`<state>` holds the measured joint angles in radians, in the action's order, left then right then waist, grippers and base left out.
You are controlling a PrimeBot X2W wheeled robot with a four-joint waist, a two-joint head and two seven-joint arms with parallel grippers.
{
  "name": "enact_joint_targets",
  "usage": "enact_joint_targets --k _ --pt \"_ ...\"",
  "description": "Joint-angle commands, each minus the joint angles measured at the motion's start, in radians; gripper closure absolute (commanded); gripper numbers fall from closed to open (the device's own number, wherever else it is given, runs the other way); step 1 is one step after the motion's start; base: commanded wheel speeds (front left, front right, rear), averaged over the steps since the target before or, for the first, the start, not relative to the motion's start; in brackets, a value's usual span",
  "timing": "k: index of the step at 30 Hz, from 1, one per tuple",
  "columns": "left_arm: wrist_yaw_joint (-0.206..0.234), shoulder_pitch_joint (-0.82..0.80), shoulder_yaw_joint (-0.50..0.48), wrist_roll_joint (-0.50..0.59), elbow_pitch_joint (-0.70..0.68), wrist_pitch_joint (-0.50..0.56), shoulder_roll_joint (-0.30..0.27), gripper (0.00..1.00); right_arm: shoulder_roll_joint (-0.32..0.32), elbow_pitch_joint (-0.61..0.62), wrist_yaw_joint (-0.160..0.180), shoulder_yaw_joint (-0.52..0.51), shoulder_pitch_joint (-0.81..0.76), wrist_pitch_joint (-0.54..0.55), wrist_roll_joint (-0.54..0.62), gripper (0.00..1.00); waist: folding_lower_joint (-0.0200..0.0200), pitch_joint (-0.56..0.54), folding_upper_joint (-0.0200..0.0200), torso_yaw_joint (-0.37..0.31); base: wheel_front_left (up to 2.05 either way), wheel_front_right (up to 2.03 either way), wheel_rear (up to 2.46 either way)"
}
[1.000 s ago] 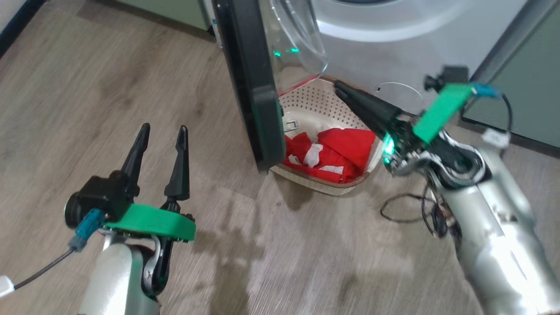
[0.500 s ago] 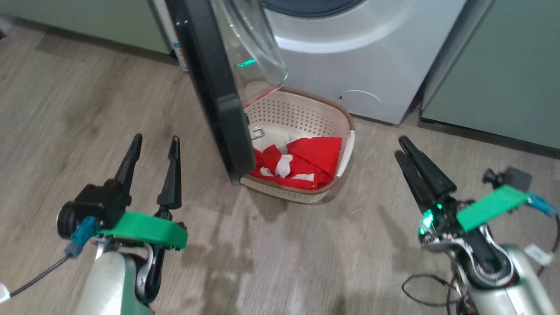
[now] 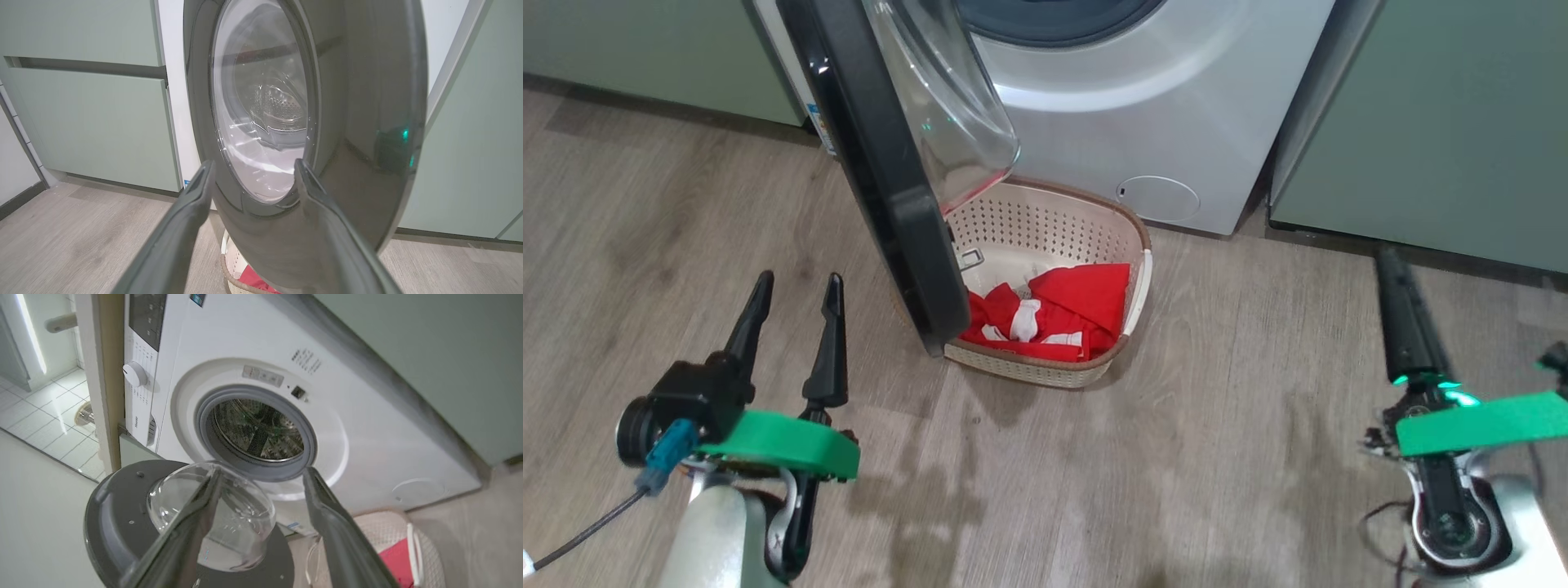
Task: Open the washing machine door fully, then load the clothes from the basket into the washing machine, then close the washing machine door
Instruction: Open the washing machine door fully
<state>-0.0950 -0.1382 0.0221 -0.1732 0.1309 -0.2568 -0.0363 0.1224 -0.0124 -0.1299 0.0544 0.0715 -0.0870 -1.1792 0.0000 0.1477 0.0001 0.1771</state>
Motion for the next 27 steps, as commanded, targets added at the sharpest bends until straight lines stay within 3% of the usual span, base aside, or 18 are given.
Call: enact_joint_targets --k 1,5,14,19,27 --pt "-0.003 -0.017 -0.04 0.011 -0.031 -0.005 -0.015 0.0 0.018 0.045 -0.001 0.005 0.04 -0.044 0.093 0.0 0.0 -0.001 -0.0001 -0.003 0.0 0.0 0.0" --pt "-0.005 -0.02 -0.042 0.013 -0.031 -0.005 -0.015 0.0 0.019 0.06 -0.001 -0.043 0.073 -0.117 0.368 0.0 0.0 -0.003 -0.0001 -0.007 0.0 0.0 0.0" --pt "-0.009 -0.021 -0.054 0.018 -0.032 -0.005 -0.015 0.0 -0.05 0.145 -0.001 -0.081 0.053 -0.129 0.873 0.0 0.0 -0.005 -0.0001 -0.011 0.0 0.0 0.0" --pt "-0.01 -0.017 -0.055 0.016 -0.027 -0.005 -0.015 0.0 -0.065 0.102 -0.001 -0.083 0.018 -0.135 1.007 0.0 0.0 -0.013 -0.0001 -0.01 0.0 0.0 0.0" --pt "-0.01 -0.011 -0.056 0.016 -0.023 -0.005 -0.014 0.0 -0.072 0.023 -0.001 -0.078 0.002 -0.152 1.069 0.0 0.0 -0.017 -0.0001 -0.01 0.0 0.0 0.0"
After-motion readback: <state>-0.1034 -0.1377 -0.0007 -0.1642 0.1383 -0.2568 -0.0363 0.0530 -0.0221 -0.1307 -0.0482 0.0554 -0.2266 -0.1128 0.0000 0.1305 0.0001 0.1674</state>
